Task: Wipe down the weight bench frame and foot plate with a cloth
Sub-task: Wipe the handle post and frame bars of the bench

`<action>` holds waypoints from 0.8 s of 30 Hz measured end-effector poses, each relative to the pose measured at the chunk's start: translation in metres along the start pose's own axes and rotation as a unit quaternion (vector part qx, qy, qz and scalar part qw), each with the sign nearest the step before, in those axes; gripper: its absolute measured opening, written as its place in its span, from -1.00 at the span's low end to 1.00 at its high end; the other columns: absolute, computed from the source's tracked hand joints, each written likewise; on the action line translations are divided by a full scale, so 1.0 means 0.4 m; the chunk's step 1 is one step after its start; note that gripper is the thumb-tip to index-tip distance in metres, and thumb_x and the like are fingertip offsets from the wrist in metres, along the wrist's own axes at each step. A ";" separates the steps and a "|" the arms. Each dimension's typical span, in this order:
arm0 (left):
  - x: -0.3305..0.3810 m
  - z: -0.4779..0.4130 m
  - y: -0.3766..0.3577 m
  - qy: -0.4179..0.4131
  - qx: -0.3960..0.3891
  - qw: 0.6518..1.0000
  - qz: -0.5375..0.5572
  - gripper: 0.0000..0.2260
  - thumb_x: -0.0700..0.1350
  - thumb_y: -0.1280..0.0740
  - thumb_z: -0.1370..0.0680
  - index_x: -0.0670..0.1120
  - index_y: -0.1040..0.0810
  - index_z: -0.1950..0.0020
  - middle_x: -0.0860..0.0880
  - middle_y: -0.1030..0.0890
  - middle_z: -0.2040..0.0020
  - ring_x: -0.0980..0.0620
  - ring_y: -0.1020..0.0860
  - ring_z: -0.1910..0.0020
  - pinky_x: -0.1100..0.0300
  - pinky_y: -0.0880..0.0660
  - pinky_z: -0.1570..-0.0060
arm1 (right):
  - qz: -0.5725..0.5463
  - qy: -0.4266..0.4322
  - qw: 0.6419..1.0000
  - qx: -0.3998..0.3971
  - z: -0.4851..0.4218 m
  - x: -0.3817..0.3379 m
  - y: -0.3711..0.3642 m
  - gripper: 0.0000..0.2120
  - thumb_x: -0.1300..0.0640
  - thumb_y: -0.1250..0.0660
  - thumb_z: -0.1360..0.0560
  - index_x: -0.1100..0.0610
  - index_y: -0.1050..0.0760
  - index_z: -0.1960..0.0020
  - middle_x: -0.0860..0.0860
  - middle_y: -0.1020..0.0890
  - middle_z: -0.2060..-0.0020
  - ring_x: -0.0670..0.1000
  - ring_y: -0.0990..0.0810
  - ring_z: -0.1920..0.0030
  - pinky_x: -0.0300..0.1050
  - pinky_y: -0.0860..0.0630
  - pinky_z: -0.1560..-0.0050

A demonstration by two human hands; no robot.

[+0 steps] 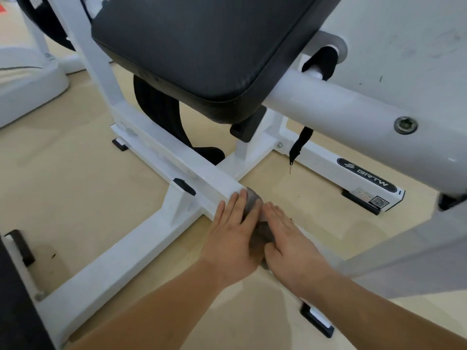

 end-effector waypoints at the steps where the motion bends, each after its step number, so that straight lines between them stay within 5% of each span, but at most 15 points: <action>1: -0.054 0.008 -0.010 0.036 -0.001 0.999 0.010 -0.32 0.14 -0.23 -0.56 -0.13 -0.23 -0.63 -0.15 -0.16 -0.66 -0.14 -0.11 -0.65 -0.17 -0.04 -0.60 | 0.015 -0.007 1.000 -0.012 -0.005 0.001 -0.019 -0.34 0.05 0.01 -0.65 0.03 0.22 -0.67 -0.06 0.15 -0.66 -0.14 0.24 -0.62 -0.18 0.26 -0.60; 2: -0.103 0.021 -0.008 0.065 -0.018 0.998 0.003 -0.33 0.18 -0.18 -0.60 -0.09 -0.19 -0.65 -0.09 -0.08 -0.68 -0.06 -0.03 -0.67 -0.12 -0.01 -0.63 | 0.049 -0.014 0.999 -0.019 -0.007 0.002 -0.042 -0.35 -0.04 0.08 -0.66 0.04 0.27 -0.66 -0.03 0.20 -0.66 -0.09 0.29 -0.62 -0.12 0.30 -0.60; 6: -0.300 0.133 0.030 0.204 0.014 0.979 0.005 -0.50 0.08 -0.21 -0.67 -0.07 -0.36 -0.58 -0.02 -0.20 -0.65 -0.06 -0.22 -0.61 -0.08 -0.29 -0.54 | 0.194 -0.045 0.980 -0.005 -0.031 -0.007 -0.112 -0.31 -0.29 0.33 -0.59 -0.05 0.55 -0.57 0.10 0.48 -0.56 0.12 0.51 -0.56 0.15 0.40 -0.57; 8: -0.368 0.184 0.042 0.272 -0.004 0.962 0.001 -0.45 0.07 -0.21 -0.68 -0.07 -0.22 -0.64 -0.03 -0.07 -0.68 -0.05 -0.08 -0.65 0.02 -0.15 -0.60 | 0.211 -0.068 0.975 0.023 -0.090 -0.005 -0.097 -0.27 -0.32 0.27 -0.62 0.02 0.50 -0.60 0.15 0.43 -0.58 0.16 0.43 -0.59 0.16 0.33 -0.59; 12: -0.497 0.280 -0.014 0.387 -0.184 0.900 -0.079 -0.16 0.29 -0.09 -0.66 -0.18 0.26 -0.66 -0.18 0.28 -0.66 -0.16 0.28 -0.65 -0.07 0.17 -0.63 | 0.213 -0.084 0.973 0.028 -0.204 0.000 -0.050 -0.11 -0.40 0.11 -0.61 0.15 0.40 -0.62 0.16 0.24 -0.64 0.13 0.19 -0.65 0.11 0.09 -0.64; 17: -0.543 0.340 -0.087 0.391 -0.238 0.887 -0.065 -0.09 0.41 0.03 -0.61 -0.13 0.46 -0.60 -0.14 0.51 -0.58 -0.13 0.48 -0.57 -0.11 0.30 -0.60 | 0.189 -0.083 0.978 0.021 -0.267 -0.014 -0.047 -0.10 -0.47 0.18 -0.56 0.10 0.28 -0.66 0.12 0.06 -0.66 0.10 0.02 -0.65 0.09 -0.05 -0.60; 20: -0.549 0.337 -0.074 0.363 -0.233 0.895 -0.110 -0.13 0.38 0.01 -0.62 -0.10 0.38 -0.64 -0.15 0.41 -0.63 -0.15 0.38 -0.62 -0.09 0.23 -0.62 | 0.117 -0.082 0.988 0.049 -0.295 -0.021 -0.035 -0.22 -0.34 0.16 -0.63 0.10 0.19 -0.67 0.11 -0.01 -0.66 0.12 -0.06 -0.63 0.12 -0.11 -0.60; 24: -0.571 0.304 -0.015 0.267 -0.172 0.926 -0.205 -0.25 0.33 -0.11 -0.61 -0.07 -0.02 -0.65 -0.17 -0.11 -0.60 -0.21 -0.12 -0.55 -0.09 0.04 -0.59 | 0.078 -0.039 0.963 0.254 -0.256 -0.045 -0.007 -0.53 0.00 -0.08 -0.69 0.13 -0.29 -0.56 0.21 -0.32 -0.46 0.30 -0.41 -0.36 0.25 -0.44 -0.33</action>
Point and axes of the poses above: each hand's wrist, its own z-axis away from the middle knuckle, its own y-axis out of the back of the hand, x = y × z, the point moved 8 cm from there along -z, towards the middle knuckle
